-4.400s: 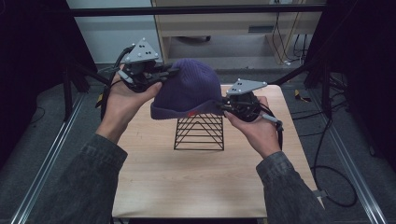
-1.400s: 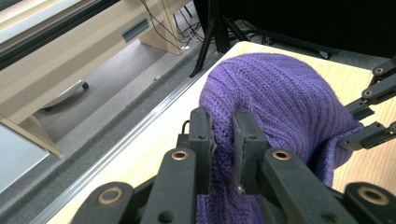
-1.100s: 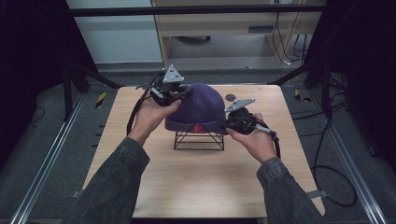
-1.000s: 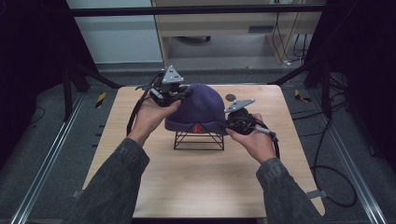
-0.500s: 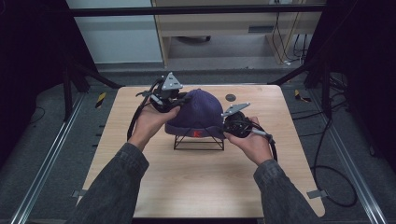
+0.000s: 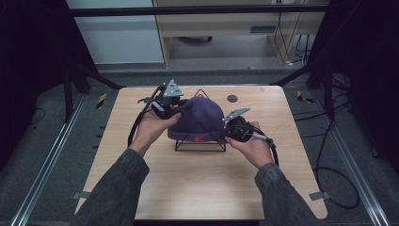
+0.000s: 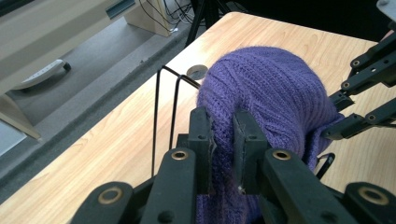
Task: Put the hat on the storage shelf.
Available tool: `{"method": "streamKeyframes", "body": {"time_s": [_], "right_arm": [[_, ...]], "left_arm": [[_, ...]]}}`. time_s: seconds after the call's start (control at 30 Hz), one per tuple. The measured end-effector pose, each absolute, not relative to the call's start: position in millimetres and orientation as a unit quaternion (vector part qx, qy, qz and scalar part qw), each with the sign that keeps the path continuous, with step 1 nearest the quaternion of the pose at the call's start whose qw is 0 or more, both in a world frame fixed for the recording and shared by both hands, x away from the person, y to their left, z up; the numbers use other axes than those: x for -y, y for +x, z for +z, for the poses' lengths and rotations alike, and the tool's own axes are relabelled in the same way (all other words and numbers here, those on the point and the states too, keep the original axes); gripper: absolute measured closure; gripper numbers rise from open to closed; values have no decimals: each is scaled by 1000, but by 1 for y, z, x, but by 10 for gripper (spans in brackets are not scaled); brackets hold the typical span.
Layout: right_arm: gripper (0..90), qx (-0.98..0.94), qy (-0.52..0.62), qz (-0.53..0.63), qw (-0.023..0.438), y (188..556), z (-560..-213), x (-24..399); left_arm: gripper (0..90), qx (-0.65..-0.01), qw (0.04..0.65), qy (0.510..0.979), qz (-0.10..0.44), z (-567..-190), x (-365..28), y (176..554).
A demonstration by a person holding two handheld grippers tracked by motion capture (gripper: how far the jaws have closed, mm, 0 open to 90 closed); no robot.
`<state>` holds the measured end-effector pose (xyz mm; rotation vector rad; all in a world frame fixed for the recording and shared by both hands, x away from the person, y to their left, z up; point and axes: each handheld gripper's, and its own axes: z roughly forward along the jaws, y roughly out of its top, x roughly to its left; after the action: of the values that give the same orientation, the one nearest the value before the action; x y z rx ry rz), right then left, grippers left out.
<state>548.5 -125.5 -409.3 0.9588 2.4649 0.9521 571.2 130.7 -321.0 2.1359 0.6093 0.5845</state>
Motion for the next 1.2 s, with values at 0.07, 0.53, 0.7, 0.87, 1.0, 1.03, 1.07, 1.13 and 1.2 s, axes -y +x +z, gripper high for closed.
{"method": "streamKeyframes", "body": {"time_s": [0.07, 0.53, 0.7, 0.87, 1.0, 1.03, 1.07, 1.13, 1.2], "right_arm": [[716, -866, 337, 331, 165, 549, -411, 124], [695, -868, 345, 320, 155, 549, -425, 126], [627, -874, 343, 308, 154, 548, -427, 124], [571, -872, 347, 307, 159, 544, -426, 129], [541, -871, 350, 305, 159, 541, -427, 132], [540, -870, 352, 307, 159, 540, -427, 132], [540, -870, 353, 307, 158, 539, -427, 133], [536, -868, 352, 311, 161, 537, -426, 133], [528, -868, 351, 311, 164, 535, -425, 134]], "left_arm": [[790, -243, 409, 849, 231, -323, -131, 571], [777, -246, 415, 850, 212, -340, -136, 567], [671, -256, 404, 853, 207, -345, -137, 569], [644, -260, 413, 848, 208, -344, -143, 566], [649, -263, 422, 842, 208, -343, -149, 563], [650, -265, 424, 841, 210, -342, -150, 562], [648, -265, 423, 841, 210, -341, -152, 561], [625, -263, 419, 842, 215, -339, -154, 559], [596, -264, 416, 841, 223, -338, -156, 557]]}}
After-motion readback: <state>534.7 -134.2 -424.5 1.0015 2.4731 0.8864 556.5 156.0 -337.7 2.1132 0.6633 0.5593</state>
